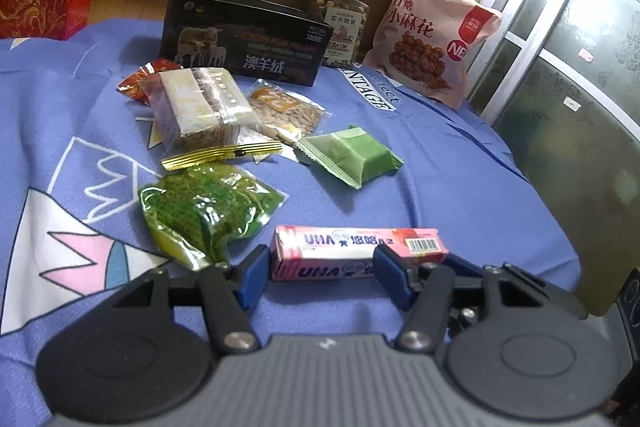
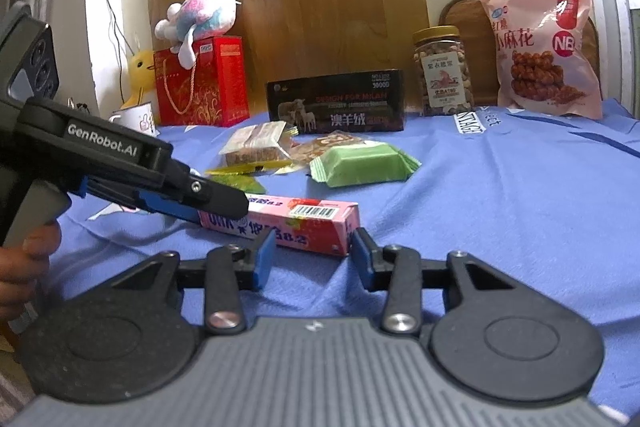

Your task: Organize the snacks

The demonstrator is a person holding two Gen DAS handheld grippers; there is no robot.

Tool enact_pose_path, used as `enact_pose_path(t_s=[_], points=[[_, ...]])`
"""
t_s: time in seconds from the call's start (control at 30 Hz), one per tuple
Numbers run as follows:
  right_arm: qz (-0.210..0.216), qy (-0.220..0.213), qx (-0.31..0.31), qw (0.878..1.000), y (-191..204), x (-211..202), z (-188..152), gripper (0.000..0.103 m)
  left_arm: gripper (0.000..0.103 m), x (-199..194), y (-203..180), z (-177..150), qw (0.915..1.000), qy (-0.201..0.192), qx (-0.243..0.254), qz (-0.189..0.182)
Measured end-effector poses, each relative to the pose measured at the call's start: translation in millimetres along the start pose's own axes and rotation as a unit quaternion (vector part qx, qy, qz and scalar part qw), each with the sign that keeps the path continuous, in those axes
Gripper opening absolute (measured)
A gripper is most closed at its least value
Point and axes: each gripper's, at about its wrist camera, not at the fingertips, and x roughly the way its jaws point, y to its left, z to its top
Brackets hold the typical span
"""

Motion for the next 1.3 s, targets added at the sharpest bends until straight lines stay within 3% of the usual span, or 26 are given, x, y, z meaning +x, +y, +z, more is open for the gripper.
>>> enact_pose_path(t_s=[1.3], points=[[0.016, -0.002, -0.004, 1.000, 5.4, 1.3, -1.2, 0.046, 0.057, -7.2, 2.8, -4.0, 0.9998, -0.012, 0.005, 0.018]])
